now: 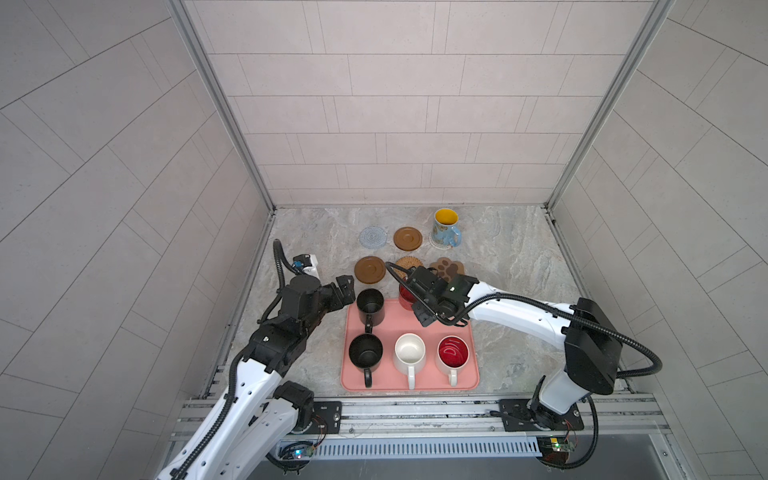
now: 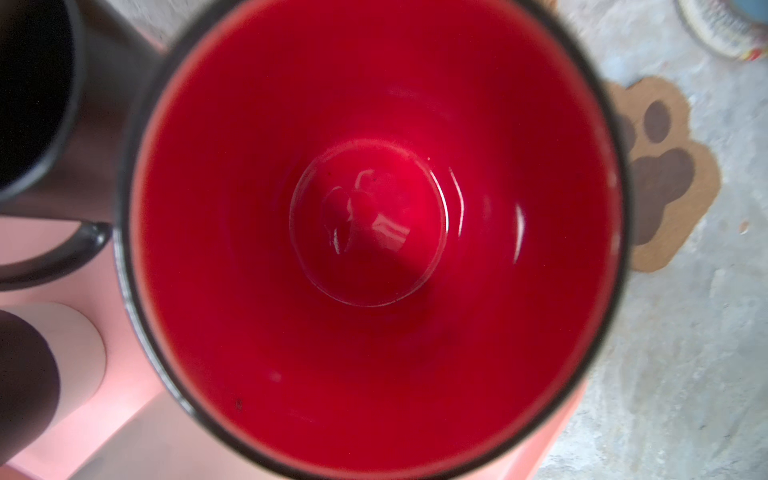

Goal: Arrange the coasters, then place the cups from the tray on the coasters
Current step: 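Lift the red mug and carry it with the right gripper toward the wooden coaster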

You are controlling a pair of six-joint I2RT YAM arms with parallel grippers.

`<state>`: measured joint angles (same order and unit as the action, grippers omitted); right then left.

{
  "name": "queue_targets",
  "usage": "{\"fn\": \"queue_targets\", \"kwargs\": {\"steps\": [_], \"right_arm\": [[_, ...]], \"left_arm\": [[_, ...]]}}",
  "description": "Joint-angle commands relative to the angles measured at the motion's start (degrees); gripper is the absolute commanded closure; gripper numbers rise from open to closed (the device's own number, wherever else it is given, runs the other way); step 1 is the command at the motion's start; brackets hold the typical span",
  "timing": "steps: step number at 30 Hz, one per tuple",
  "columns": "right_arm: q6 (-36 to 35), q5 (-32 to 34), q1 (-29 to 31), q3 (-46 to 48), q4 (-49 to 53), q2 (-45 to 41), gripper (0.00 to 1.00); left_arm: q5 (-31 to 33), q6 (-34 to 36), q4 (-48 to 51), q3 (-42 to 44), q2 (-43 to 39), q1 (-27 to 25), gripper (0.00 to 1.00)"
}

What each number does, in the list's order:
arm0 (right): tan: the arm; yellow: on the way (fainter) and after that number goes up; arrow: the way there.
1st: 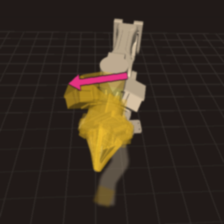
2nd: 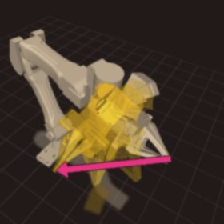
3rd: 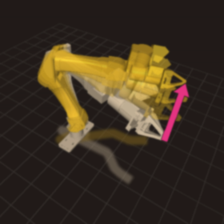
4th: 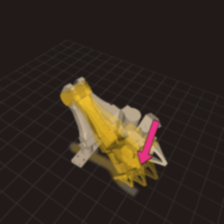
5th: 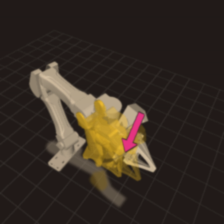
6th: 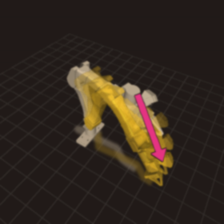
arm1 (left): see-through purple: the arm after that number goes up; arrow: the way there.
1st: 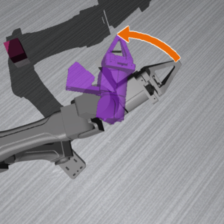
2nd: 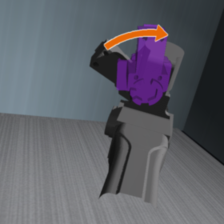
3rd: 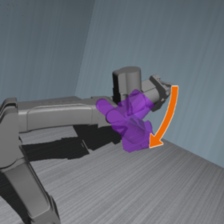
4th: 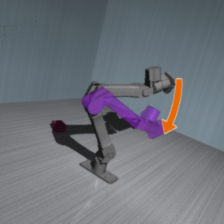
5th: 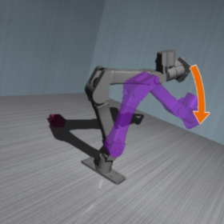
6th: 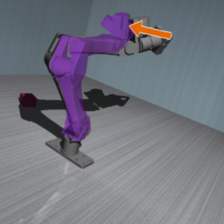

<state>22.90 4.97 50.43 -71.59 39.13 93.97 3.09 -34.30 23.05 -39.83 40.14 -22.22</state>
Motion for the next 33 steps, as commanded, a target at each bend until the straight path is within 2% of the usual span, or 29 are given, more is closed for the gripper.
{"fn": "queue_targets", "kwargs": {"steps": [1, 20, 33], "right_arm": [[-2.4, 0.4, -1.1, -3.8, -0.4, -0.1, 0.90], [-14.3, -4.2, -10.9, -17.9, 4.5, 8.9, 0.91], [-18.1, -5.1, -16.1, -25.3, 6.4, 14.3, 0.91]], "left_arm": [[1.0, -0.3, -0.3, -0.9, -0.4, -0.2, 0.00], [0.8, 0.8, -0.2, -1.6, -0.6, -0.2, 0.00], [-0.4, 1.1, 0.2, 0.0, -2.2, -0.2, 0.00]]}}
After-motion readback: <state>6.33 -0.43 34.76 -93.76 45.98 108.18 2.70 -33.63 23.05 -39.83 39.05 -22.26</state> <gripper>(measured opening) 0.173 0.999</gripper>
